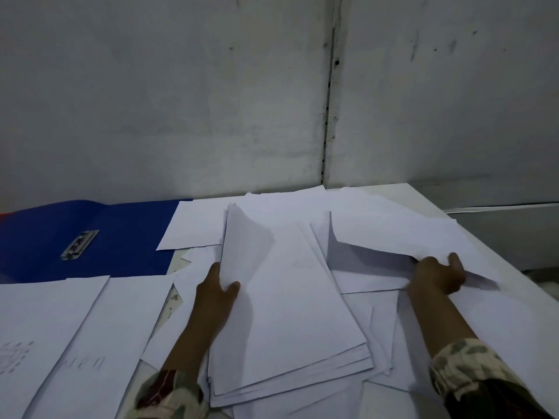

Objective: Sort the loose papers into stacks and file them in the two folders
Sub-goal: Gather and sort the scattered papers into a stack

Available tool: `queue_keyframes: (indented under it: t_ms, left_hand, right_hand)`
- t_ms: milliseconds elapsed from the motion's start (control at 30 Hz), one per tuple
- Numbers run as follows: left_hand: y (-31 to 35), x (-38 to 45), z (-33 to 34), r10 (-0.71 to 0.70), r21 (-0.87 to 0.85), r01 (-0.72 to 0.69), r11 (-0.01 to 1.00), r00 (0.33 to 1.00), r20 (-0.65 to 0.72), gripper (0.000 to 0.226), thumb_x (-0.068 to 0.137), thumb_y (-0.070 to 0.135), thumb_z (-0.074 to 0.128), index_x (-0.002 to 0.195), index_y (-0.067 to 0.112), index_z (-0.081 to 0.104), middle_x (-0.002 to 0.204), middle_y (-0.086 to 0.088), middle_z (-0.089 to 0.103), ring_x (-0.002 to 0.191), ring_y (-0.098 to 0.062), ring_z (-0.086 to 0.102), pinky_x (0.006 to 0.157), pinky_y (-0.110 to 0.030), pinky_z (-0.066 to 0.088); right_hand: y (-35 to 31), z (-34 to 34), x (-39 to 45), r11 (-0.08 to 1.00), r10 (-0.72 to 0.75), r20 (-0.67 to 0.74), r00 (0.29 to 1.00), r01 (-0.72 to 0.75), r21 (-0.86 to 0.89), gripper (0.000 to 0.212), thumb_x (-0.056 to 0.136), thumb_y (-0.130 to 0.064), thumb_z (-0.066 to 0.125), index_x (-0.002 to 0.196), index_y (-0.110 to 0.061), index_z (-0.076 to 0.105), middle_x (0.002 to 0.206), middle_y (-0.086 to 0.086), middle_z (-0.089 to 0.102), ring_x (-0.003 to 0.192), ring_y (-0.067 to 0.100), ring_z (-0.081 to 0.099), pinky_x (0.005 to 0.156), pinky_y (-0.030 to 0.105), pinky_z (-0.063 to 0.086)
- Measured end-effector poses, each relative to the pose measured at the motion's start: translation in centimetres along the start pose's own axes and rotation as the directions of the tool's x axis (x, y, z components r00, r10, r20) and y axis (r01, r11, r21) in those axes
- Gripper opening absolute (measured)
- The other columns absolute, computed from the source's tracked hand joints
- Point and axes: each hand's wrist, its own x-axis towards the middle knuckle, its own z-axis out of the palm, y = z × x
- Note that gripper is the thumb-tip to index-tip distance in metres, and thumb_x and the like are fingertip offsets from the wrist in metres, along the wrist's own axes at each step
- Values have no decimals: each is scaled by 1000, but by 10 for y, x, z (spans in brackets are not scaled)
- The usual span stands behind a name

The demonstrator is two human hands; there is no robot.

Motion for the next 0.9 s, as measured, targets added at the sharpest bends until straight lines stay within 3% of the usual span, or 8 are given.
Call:
queue_keyframes:
  t_ms: [67, 133, 200, 333, 400, 633, 767, 900]
  left_hand:
    - [8, 2, -1, -6, 66, 4, 998, 1000, 23, 41, 92, 10, 51, 130, 2, 39, 126, -20, 52, 108, -32, 52, 87, -33, 42]
    - [13, 4, -3, -10, 109, 5, 994, 999, 40, 42, 91, 9, 51, 130, 1, 39, 128, -20, 52, 115, -34, 50, 92, -35, 41]
    - [16, 6, -7, -20, 111, 14, 994, 998, 53, 43, 90, 10, 53, 130, 2, 40, 128, -19, 52, 114, -34, 50, 92, -35, 41]
    - [15, 11, -16, -50, 12, 49, 999, 993, 111, 44, 88, 12, 57, 129, 7, 42, 126, -16, 54, 99, -24, 49, 85, -33, 41]
    - [14, 14, -21, -50, -27, 55, 998, 987, 154, 45, 88, 11, 58, 130, 7, 41, 126, -16, 53, 98, -23, 49, 85, -33, 41]
    - [12, 13, -39, -142, 44, 135, 990, 953, 266, 56, 88, 23, 59, 136, 11, 33, 133, -14, 47, 112, -29, 48, 103, -45, 39]
    - [12, 4, -30, -74, 6, 74, 997, 967, 243, 50, 89, 27, 58, 132, 10, 39, 119, -7, 52, 101, -21, 47, 86, -32, 38]
    - [11, 2, -23, -68, -84, 86, 993, 977, 200, 51, 88, 36, 56, 130, 12, 40, 119, -7, 55, 98, -22, 51, 82, -32, 41]
  right_hand:
    - [-6, -7, 1, 987, 78, 7, 997, -78, 140, 50, 90, 3, 43, 137, -14, 43, 140, 10, 43, 111, 26, 54, 63, 14, 50]
    - [-8, -12, 1, 974, 105, 36, 994, -110, 197, 50, 89, 4, 44, 136, -14, 45, 138, 11, 45, 107, 25, 54, 66, 20, 50]
    - [-8, -17, -1, 993, 90, 76, 993, -96, 70, 50, 87, 7, 46, 134, -11, 47, 135, 13, 48, 97, 23, 56, 71, 22, 50]
    - [-1, -28, -13, 974, 111, 272, 956, -50, -222, 44, 87, 5, 47, 130, -5, 52, 102, 11, 58, 65, 15, 53, 43, 11, 48]
    - [3, -31, -19, 922, 142, 373, 917, 14, -387, 42, 88, 5, 46, 128, -6, 54, 83, 8, 58, 61, 14, 48, 50, 18, 45]
    - [6, -29, -45, 705, 230, 667, 709, 351, -616, 56, 88, 3, 46, 140, -16, 36, 138, 13, 46, 101, 25, 54, 80, 27, 41]
    - [22, -17, -63, 603, 235, 737, 633, 500, -622, 77, 88, -5, 54, 149, -18, 8, 127, 10, 49, 107, 26, 51, 83, 26, 38]
    - [40, -9, -89, 557, 106, 795, 597, 626, -545, 68, 90, -12, 56, 147, -11, 20, 138, 11, 47, 122, 26, 48, 97, 28, 39]
